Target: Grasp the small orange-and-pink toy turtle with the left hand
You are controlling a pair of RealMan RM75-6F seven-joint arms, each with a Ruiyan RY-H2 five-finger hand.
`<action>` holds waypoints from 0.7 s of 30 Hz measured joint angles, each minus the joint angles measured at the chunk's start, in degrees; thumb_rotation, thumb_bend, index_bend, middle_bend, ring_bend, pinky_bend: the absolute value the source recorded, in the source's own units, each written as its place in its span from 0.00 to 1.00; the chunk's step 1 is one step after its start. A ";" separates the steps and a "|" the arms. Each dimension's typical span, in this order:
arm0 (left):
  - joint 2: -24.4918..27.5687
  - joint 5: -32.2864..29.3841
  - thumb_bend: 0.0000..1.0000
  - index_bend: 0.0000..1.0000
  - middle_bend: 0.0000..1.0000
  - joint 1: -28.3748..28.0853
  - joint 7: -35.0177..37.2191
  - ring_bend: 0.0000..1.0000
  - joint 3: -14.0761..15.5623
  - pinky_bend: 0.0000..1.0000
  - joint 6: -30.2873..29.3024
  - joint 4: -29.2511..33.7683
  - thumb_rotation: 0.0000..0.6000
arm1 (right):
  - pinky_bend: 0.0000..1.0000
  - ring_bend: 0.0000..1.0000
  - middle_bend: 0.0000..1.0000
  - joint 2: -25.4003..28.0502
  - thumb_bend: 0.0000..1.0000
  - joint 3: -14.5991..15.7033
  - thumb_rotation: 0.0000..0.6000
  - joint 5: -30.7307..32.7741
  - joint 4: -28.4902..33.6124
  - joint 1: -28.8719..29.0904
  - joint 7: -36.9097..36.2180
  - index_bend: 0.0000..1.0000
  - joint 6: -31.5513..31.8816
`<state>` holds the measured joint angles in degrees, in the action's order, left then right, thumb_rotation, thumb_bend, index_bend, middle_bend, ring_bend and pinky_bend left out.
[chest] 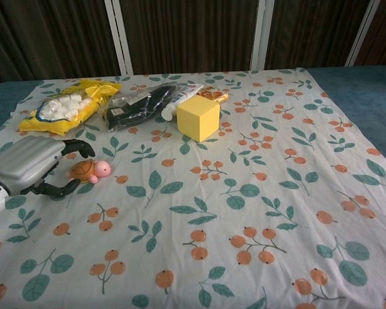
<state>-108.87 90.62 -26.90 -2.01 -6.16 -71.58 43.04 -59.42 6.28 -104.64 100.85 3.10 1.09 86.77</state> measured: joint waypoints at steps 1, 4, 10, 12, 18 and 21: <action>-0.39 -0.10 0.38 0.33 0.33 -0.11 0.09 0.96 0.01 1.00 -0.19 -0.79 1.00 | 0.00 0.00 0.00 0.01 0.12 0.02 1.00 -0.04 0.00 -0.01 0.01 0.00 0.02; -1.49 -0.48 0.38 0.37 0.36 -0.53 0.60 0.96 0.08 1.00 -0.43 -3.21 1.00 | 0.00 0.00 0.00 0.02 0.12 -0.01 1.00 -0.01 0.07 -0.03 0.04 0.00 0.05; -3.07 -1.00 0.38 0.44 0.42 -1.24 1.46 0.98 0.64 1.00 -0.33 -7.35 1.00 | 0.00 0.00 0.00 0.11 0.12 -0.14 1.00 0.09 0.11 -0.20 0.03 0.00 0.44; -3.46 -1.24 0.38 0.45 0.44 -1.48 1.98 0.98 0.89 1.00 -0.02 -8.25 1.00 | 0.00 0.00 0.00 0.10 0.12 -0.16 1.00 0.13 0.10 -0.18 0.04 0.00 0.35; -4.53 -1.91 0.43 0.75 0.77 -1.82 2.16 1.00 0.92 1.00 -0.45 -9.94 1.00 | 0.00 0.00 0.00 0.13 0.12 -0.20 1.00 0.13 0.13 -0.20 0.01 0.00 0.42; -5.22 -2.02 0.47 0.86 0.88 -1.82 2.05 1.00 0.86 1.00 -1.65 -11.15 1.00 | 0.00 0.00 0.00 0.16 0.12 -0.17 1.00 0.05 0.12 -0.22 -0.02 0.00 0.45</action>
<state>-114.09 88.60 -28.73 0.04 -5.30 -73.23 31.88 -59.26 6.11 -104.59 100.97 2.88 1.07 87.23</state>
